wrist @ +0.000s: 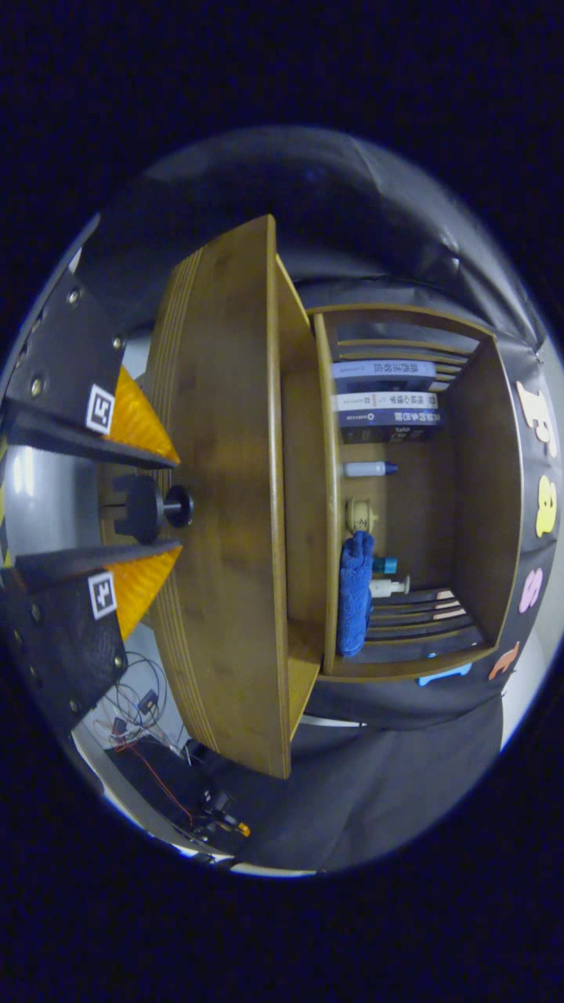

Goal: Pull open the drawer, take out the items inside it, and place them on the countertop above the cabinet.

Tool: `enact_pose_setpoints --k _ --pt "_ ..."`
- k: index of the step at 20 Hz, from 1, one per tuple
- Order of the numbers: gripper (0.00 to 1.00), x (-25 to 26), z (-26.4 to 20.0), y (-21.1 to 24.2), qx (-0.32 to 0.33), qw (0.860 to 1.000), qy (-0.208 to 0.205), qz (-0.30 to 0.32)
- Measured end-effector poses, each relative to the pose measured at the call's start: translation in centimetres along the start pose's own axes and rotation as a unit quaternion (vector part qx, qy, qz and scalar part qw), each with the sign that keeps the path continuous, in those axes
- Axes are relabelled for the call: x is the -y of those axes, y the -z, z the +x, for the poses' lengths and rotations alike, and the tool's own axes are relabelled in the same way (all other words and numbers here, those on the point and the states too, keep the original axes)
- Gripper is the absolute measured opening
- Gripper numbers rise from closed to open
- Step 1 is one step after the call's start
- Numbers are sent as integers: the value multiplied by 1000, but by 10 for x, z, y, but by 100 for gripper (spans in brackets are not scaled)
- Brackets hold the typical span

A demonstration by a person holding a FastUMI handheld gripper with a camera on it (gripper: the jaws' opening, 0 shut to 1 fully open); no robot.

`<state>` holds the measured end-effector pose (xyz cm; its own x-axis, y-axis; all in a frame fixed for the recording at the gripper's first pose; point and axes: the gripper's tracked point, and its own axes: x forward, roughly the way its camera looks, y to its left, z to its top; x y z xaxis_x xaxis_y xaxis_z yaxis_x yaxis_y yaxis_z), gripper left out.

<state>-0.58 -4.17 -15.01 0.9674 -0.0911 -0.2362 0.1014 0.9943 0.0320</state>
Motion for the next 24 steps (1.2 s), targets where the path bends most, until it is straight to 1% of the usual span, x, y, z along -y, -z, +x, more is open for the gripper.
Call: enact_pose_setpoints --k 1,2,4,7,8,15,17,19,22,24 --pt "57 -1 -6 -7 11 1000 -6 6" --pt "68 1 -12 -10 20 1000 -5 9" --pt "87 10 -23 -20 22 1000 15 -1" --pt "96 12 -36 -38 17 999 33 -17" --pt "100 8 -39 -43 11 999 31 -15" --pt "100 -16 -36 -85 -9 1000 12 -10" --pt "100 -19 -32 -100 -9 1000 18 -21" --pt "100 -30 -18 -113 -14 999 8 -31" --pt "100 -36 1 -131 -19 999 8 -33" --pt "100 -36 23 -131 -45 999 13 -24"
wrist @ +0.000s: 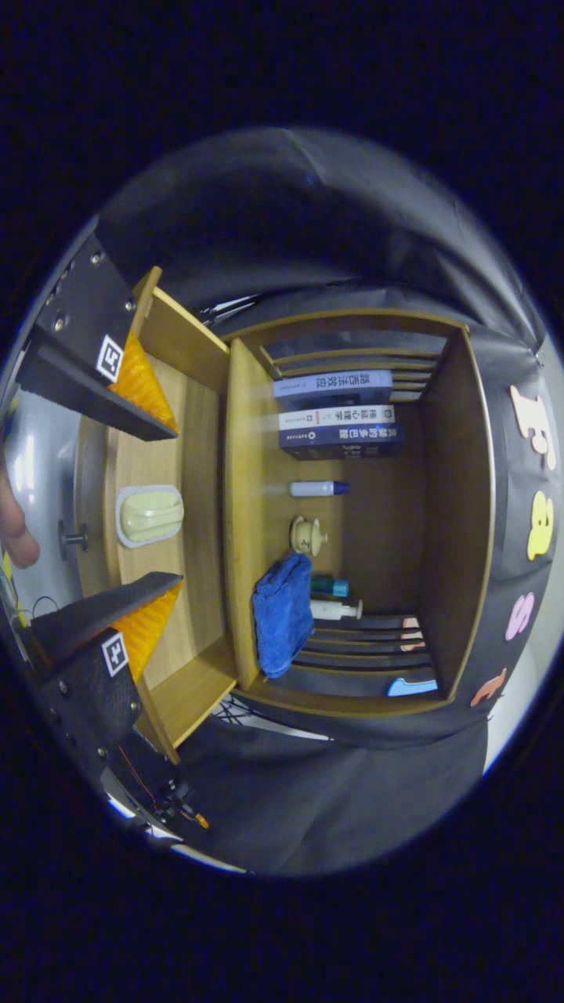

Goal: Pull open the drawer, take out the items inside it, and place them on the countertop above the cabinet.

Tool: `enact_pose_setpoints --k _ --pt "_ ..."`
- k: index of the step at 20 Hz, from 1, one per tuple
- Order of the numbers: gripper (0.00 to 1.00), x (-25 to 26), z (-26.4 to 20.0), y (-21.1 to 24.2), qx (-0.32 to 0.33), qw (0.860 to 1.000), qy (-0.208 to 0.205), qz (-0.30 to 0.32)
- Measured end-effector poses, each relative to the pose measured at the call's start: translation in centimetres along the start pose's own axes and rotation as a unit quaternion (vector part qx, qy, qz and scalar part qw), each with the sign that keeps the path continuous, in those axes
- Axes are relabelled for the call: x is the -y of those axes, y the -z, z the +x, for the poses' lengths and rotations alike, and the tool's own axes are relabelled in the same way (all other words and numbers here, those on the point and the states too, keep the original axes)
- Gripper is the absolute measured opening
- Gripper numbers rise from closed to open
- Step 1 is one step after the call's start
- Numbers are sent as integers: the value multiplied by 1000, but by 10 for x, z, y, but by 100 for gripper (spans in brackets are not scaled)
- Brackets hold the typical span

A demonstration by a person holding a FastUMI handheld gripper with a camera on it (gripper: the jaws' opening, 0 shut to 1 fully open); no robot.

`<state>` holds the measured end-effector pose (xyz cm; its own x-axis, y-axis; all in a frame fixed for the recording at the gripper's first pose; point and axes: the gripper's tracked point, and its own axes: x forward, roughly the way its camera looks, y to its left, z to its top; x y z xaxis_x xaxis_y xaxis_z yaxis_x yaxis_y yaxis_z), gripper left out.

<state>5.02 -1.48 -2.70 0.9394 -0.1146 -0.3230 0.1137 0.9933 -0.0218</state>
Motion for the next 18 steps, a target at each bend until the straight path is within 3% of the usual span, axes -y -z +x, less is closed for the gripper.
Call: enact_pose_setpoints --k 4,7,11,14,15,18 --pt "100 7 53 12 -74 997 28 1" --pt "100 -5 92 22 -121 992 20 9" --pt "100 -4 115 48 -201 979 31 -27" --pt "79 -8 125 61 -222 974 30 -34" --pt "79 -9 131 59 -210 977 33 -22" --pt "34 3 134 61 -207 977 55 -15"
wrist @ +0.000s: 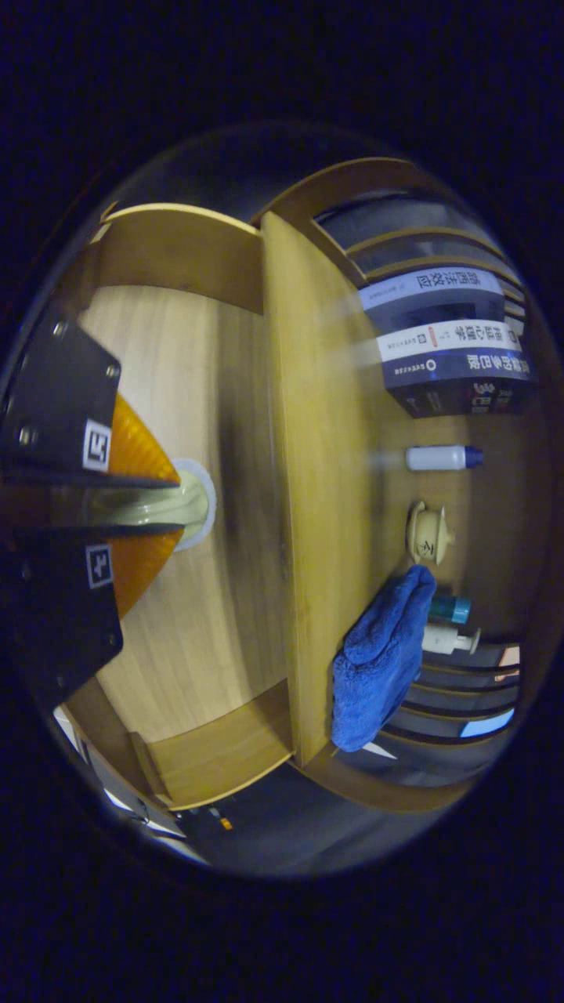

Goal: Pull open the drawer, take out the items inside it, and place them on the countertop above the cabinet.

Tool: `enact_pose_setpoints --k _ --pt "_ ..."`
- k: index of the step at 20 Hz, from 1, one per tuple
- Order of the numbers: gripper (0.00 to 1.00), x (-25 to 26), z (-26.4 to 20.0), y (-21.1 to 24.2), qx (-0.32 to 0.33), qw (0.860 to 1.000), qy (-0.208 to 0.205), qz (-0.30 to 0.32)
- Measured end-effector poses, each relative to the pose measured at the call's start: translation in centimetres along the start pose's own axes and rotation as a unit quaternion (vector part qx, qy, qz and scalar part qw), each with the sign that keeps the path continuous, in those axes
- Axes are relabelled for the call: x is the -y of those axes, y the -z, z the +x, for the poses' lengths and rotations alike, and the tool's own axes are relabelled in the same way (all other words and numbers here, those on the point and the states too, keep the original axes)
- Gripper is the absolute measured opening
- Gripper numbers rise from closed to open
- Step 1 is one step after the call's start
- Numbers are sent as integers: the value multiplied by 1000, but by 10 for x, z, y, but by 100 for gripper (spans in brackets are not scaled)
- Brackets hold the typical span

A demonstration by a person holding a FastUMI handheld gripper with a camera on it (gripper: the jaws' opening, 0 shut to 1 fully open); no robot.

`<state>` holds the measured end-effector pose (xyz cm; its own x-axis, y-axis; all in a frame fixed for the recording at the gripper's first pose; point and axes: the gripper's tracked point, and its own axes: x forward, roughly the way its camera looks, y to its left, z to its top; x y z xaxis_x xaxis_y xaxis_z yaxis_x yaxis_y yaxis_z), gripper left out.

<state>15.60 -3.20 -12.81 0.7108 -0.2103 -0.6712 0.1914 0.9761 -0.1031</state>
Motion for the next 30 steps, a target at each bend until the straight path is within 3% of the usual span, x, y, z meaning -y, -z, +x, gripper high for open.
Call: enact_pose_setpoints --k 1,5,7,8,13,14,16,19,24,30 --pt "18 1 0 1 -3 1000 1 4" --pt "18 8 8 -1 0 1000 26 -2" --pt "19 8 20 21 -56 998 33 -24" --pt "27 5 16 22 -61 997 23 -37" --pt "27 3 21 17 -12 1000 15 -8" --pt "8 6 19 11 -4 1000 12 -3" --pt "8 12 9 9 23 1000 14 1" --pt "8 2 -14 -16 88 995 -28 33" --pt "8 18 -68 -37 164 986 -22 18" --pt "8 32 -141 -79 255 966 -25 37"
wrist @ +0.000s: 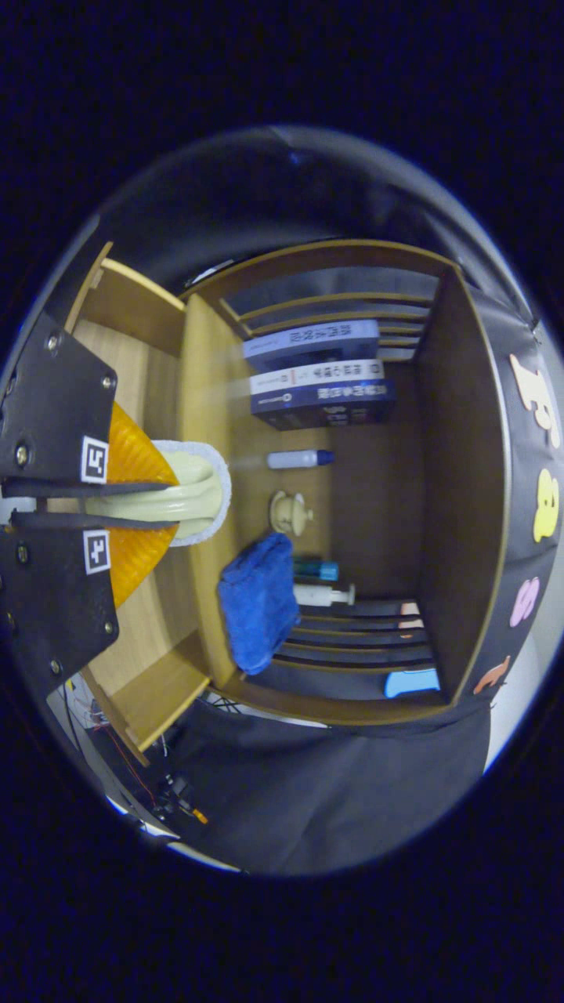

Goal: Pull open the drawer, take out the items inside it, and place them on the countertop above the cabinet.

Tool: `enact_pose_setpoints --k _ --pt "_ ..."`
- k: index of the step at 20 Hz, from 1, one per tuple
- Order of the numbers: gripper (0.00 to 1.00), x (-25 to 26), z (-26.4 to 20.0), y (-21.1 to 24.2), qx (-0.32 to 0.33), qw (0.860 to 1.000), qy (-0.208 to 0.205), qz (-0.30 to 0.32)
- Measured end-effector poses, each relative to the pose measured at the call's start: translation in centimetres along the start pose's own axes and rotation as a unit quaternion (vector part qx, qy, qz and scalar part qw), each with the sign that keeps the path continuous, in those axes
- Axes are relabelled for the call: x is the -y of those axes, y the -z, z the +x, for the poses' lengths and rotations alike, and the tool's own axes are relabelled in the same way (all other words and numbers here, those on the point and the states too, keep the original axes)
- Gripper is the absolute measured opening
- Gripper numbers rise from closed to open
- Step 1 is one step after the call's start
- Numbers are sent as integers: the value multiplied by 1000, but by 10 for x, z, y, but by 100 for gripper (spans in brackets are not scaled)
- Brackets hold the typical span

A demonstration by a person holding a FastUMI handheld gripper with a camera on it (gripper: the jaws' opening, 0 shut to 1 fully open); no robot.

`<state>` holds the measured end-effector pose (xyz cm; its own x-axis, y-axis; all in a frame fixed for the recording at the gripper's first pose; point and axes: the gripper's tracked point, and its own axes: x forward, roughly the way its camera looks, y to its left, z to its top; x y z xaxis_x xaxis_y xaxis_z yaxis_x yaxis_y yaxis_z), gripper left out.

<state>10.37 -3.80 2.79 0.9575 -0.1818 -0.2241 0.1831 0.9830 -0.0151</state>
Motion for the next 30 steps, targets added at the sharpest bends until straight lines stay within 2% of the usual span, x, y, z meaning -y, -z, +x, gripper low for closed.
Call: enact_pose_setpoints --k 3,8,12,14,17,20,23,25,30 --pt "8 0 -17 -44 45 999 -2 3" --pt "8 -11 -48 -122 133 990 -29 26" --pt "8 -16 -47 -147 159 986 -44 35" --pt "7 -10 -29 -142 149 988 -33 32" --pt "8 -8 19 -104 83 996 -18 10" --pt "8 -22 76 -46 -2 1000 -25 -10" --pt "8 -36 124 11 -83 995 -25 -53" --pt "8 -38 138 -7 -60 996 -15 -59" --pt "8 -36 174 -8 -91 996 -20 -15"
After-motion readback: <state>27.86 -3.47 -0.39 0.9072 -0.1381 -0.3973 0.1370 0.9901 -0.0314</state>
